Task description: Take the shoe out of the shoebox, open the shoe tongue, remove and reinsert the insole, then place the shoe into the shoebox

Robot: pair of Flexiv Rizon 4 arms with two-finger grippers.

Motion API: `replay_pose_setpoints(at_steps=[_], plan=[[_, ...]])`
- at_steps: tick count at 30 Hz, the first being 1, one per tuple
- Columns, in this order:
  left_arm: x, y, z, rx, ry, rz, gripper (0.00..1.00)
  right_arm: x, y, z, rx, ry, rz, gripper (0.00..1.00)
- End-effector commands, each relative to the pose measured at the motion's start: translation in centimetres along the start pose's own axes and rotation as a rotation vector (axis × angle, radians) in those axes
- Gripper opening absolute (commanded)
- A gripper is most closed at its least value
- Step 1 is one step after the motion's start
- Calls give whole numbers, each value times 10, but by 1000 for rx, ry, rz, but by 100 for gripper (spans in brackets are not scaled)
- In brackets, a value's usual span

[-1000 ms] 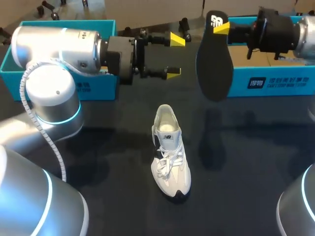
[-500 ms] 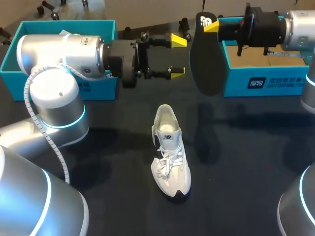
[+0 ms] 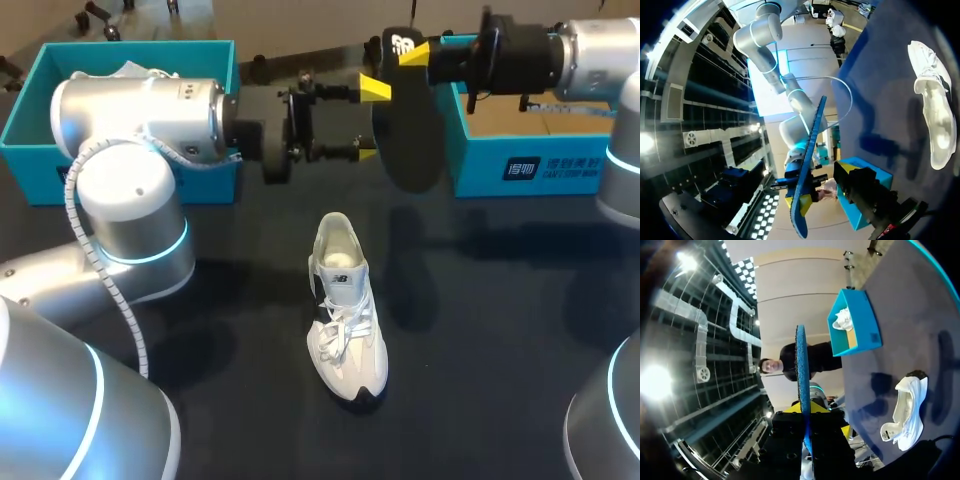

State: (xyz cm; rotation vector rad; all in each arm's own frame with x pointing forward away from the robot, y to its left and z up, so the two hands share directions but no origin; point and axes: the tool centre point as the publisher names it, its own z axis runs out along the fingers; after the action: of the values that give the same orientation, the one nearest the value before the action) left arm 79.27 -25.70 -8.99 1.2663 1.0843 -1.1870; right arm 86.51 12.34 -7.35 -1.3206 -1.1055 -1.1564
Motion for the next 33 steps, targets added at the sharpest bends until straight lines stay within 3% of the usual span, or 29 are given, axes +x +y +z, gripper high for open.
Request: replay_pose_setpoints(at_steps=[1, 9, 23, 24, 26, 27, 33], plan=[[1, 4, 5, 3, -6, 4, 82, -4, 2, 7, 1, 4, 5, 0], [2, 7, 8, 4, -11, 18, 47, -6, 1, 11, 3, 14, 13, 0], [11, 8, 18, 7, -5, 16, 28, -5, -8, 15, -8, 20, 17, 0], [11, 8, 19, 6, -5, 15, 24, -5, -8, 15, -9, 21, 17, 0], [12, 8, 20, 6, -4, 13, 5, -5, -9, 15, -10, 22, 15, 0], [12, 8, 20, 5, -4, 13, 0, -5, -9, 15, -10, 21, 12, 0], [11, 9, 19, 4, -8, 12, 0, -5, -10, 18, 4, 9, -18, 1]])
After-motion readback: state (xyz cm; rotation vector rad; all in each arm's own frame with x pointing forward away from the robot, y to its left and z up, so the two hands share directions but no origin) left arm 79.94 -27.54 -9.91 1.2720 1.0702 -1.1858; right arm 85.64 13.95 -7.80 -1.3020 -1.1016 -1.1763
